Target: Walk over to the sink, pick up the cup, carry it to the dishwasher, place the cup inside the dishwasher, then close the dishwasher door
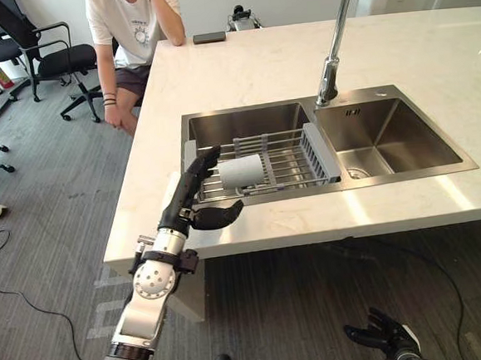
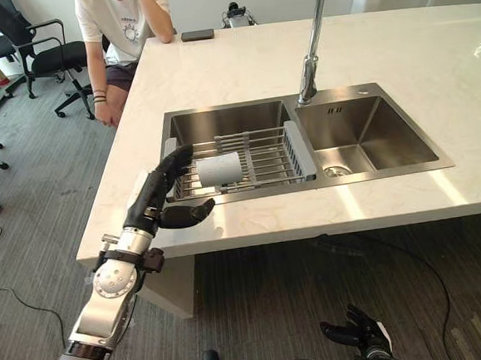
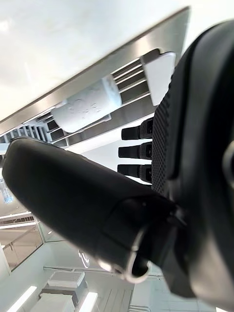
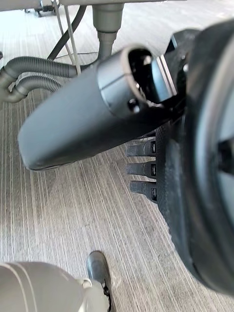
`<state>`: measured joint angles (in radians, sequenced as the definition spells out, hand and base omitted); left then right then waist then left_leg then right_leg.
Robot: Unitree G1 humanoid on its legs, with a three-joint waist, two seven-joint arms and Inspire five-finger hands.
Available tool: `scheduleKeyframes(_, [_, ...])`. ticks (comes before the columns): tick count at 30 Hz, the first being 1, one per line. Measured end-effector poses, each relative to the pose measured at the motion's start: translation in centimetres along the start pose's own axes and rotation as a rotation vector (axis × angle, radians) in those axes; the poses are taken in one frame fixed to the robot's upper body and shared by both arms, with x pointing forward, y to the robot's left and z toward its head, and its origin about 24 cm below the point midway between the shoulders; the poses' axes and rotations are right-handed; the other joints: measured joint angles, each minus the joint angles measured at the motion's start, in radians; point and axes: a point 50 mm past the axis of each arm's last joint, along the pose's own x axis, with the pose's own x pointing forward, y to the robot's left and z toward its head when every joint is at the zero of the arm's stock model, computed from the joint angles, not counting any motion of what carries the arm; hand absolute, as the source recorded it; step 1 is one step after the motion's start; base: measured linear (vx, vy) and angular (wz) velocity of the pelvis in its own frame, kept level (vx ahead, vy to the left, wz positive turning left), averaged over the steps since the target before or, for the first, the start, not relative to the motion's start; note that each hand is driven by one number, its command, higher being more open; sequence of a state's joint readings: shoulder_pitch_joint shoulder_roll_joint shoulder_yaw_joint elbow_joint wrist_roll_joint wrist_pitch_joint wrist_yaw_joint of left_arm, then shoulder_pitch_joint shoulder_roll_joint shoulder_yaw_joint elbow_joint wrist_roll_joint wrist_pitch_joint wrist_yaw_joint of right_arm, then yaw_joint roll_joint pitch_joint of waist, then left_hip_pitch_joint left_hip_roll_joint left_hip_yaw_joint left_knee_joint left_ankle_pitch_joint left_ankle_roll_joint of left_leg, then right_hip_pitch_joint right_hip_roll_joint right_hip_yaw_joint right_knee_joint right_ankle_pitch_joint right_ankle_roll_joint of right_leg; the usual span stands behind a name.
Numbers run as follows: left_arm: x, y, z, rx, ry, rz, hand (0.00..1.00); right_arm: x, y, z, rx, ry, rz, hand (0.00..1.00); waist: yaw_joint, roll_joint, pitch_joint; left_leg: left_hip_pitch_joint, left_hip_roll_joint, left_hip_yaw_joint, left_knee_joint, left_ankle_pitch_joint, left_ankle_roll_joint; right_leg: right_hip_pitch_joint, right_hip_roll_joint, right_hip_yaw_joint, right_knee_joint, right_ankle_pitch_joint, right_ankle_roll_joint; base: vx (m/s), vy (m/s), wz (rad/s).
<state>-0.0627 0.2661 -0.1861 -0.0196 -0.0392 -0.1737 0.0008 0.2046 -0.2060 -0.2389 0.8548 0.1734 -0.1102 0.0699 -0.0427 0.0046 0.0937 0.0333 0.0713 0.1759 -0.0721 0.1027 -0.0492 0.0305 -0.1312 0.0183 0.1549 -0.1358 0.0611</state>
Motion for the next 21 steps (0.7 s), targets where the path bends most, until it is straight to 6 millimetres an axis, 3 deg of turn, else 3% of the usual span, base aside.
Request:
scheduleKeyframes(5, [0.3,-1.9,-0.5,-0.065,0.037,-0.006,0.9,0.1,0.6,0.8,0.012,-0.039,-0.002,0.9,-0.03,0.0,-0.001,0.021,0.003,0.002,-0.014,0.008,-0.002,0.015,0.003,-0.001,-0.001,0.001,0.0,-0.02,-0.01,0.0])
scheduleKeyframes(9, [1.0,-1.6,0.0,-0.006,0.017,0.018,0.9,0.0,0.5,0.6,0.011,-0.034,-0.011,0.9,-0.029,-0.001,-0.001,0.021,0.007,0.002,-0.014,0.01,-0.004,0.015,0.006,-0.001,-0.001,0.002,0.002,-0.01,-0.004,0.0])
scheduleKeyframes(17, [4.6,-1.1,3.7,0.165,-0.143,0.027,0.9,0.0,0.6,0.7,0.011,-0.036,0.006,0.9,-0.042,-0.003,-0.001,0.01,0.011,0.008,-0.014,0.011,-0.005,-0.001,0.009,0.005,0.003,0.002,0.002,0.0,-0.003,-0.01])
scheduleKeyframes(21, [5.8,-1.0,3.0,0.264,-0.098,0.018,0.9,0.0,0.7,0.7,0.01,-0.036,0.018,0.9,-0.062,-0.003,-0.001,0.007,0.013,0.019,-0.015,0.01,-0.007,-0.011,0.012,0.013,0.006,0.002,0.002,0.0,-0.01,-0.06])
